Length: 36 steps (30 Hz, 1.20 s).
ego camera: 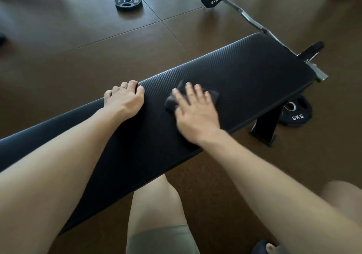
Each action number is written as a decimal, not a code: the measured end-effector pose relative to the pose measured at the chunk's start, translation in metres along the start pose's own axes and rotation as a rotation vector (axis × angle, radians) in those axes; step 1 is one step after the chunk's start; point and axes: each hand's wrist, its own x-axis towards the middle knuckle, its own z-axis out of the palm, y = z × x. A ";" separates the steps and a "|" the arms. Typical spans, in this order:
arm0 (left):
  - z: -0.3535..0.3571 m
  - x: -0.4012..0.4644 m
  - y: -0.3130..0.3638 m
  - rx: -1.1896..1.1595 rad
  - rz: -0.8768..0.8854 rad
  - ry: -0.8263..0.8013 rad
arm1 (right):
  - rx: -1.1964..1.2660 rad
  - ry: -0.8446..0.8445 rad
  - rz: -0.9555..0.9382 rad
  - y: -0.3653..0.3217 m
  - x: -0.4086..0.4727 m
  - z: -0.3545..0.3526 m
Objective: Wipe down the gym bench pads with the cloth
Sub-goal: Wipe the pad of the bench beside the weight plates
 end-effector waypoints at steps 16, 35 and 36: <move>0.002 0.004 0.000 0.026 0.013 -0.033 | -0.052 -0.094 -0.210 -0.007 0.081 -0.015; 0.003 0.001 0.002 0.039 -0.008 -0.038 | 0.004 -0.009 -0.216 -0.036 0.001 0.008; 0.003 0.001 0.002 0.036 -0.008 -0.039 | 0.019 -0.026 -0.292 -0.034 -0.011 0.009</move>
